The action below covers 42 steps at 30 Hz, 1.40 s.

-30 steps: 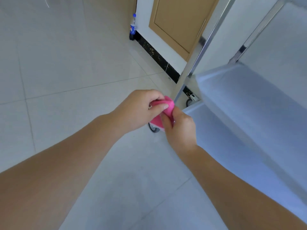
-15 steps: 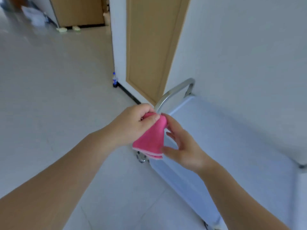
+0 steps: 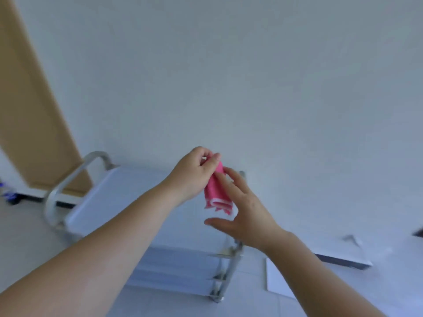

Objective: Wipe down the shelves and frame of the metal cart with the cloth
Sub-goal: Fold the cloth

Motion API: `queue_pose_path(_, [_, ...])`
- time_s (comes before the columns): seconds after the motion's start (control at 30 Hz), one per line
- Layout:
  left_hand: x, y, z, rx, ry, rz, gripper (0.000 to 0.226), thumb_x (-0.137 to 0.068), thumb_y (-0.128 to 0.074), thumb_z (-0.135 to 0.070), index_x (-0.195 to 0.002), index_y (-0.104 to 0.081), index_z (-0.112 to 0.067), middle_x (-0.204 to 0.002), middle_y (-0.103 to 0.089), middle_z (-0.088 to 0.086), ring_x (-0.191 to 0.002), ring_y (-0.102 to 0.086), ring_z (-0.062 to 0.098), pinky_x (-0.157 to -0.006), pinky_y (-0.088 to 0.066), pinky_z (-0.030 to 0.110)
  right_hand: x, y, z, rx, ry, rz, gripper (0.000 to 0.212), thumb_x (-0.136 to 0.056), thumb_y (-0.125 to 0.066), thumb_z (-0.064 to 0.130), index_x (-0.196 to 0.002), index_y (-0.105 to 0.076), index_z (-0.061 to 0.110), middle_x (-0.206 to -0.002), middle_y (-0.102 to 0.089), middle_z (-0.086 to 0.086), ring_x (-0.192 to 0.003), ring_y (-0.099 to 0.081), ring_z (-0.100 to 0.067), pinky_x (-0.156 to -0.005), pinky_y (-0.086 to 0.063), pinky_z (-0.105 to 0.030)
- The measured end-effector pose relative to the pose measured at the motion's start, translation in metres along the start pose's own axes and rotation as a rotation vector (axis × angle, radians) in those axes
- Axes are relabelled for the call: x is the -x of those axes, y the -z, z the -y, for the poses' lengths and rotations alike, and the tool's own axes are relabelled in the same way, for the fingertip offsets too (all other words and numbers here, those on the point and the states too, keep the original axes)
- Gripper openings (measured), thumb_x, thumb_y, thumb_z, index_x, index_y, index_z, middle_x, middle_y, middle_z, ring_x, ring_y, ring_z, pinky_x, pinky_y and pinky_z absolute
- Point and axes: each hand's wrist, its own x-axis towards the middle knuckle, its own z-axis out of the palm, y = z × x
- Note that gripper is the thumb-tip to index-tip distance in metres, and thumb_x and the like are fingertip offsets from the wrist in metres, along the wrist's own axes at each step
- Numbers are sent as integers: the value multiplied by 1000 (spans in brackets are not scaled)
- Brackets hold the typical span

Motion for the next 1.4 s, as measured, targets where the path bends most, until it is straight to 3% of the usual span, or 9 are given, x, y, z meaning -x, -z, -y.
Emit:
queue_pose_path(0.17, [-18,-186,-55,283,9,288,43,-81,-56,-49,-113,-52,-21,-97,-71,2,-92,-68,20,-88,-52,44,88,127,-92,-222,-184,-243,59,-89,-61,11,-142,-38,22,-119,-57,2,-94,-63,-9,-75,-50,-18])
queue_pose_path(0.37, [-47,-329,-86,344,-21,520,37,-89,-59,-18,-124,-49,-18,-106,-69,-3,-92,-68,13,-72,-53,21,157,219,-188,-375,-423,-307,44,-98,-37,37,-143,-34,35,-87,-73,-2,-77,-69,-22,-72,-56,-35])
queue_pose_path(0.5, [-83,-378,-80,224,0,611,37,-84,-53,-2,-118,-55,-18,-102,-71,0,-95,-67,18,-86,-53,34,169,249,-254,-486,-629,-510,36,-91,-40,50,-109,-67,33,-82,-72,2,-81,-67,-22,-78,-52,-40])
queue_pose_path(0.67, [-144,-419,-34,-30,112,547,22,-81,-53,-8,-86,-72,-18,-86,-73,2,-79,-64,14,-80,-51,33,170,264,-341,-512,-978,-666,45,-90,-42,54,-74,-64,18,-67,-57,1,-67,-53,-17,-66,-44,-37])
queue_pose_path(0.8, [-183,-456,19,-113,204,568,18,-89,-51,-22,-82,-66,-17,-78,-65,0,-70,-55,15,-65,-44,26,172,264,-414,-507,-1114,-561,48,-93,-47,47,-93,-58,0,-83,-53,-6,-77,-50,-22,-70,-41,-37])
queue_pose_path(1.03, [-207,-522,113,17,452,501,30,-84,-63,-26,-111,-50,-19,-98,-61,1,-81,-62,15,-65,-51,25,184,226,-523,-660,-1243,-377,26,-85,-52,-9,-100,-62,9,-103,-65,-20,-99,-62,-36,-92,-50,-49])
queue_pose_path(1.17, [-191,-577,192,46,631,407,62,-72,-71,-2,-123,-40,-18,-98,-61,4,-79,-61,15,-67,-49,26,210,178,-605,-486,-1318,-269,33,-83,-57,1,-112,-52,17,-99,-66,-14,-88,-66,-30,-77,-56,-46])
queue_pose_path(1.3, [-159,-655,296,-63,688,242,41,-78,-64,-3,-106,-39,-19,-99,-63,8,-81,-62,21,-57,-46,28,260,106,-685,-207,-1263,-196,42,-82,-61,8,-110,-35,27,-85,-60,6,-69,-60,-7,-46,-41,-16])
queue_pose_path(1.4, [-133,-710,383,-157,696,234,31,-84,-58,-3,-101,-37,-18,-100,-60,10,-82,-61,28,-68,-54,43,309,41,-750,-154,-1249,-137,28,-82,-59,7,-92,-41,26,-79,-56,9,-65,-57,-10,-46,-37,-20])
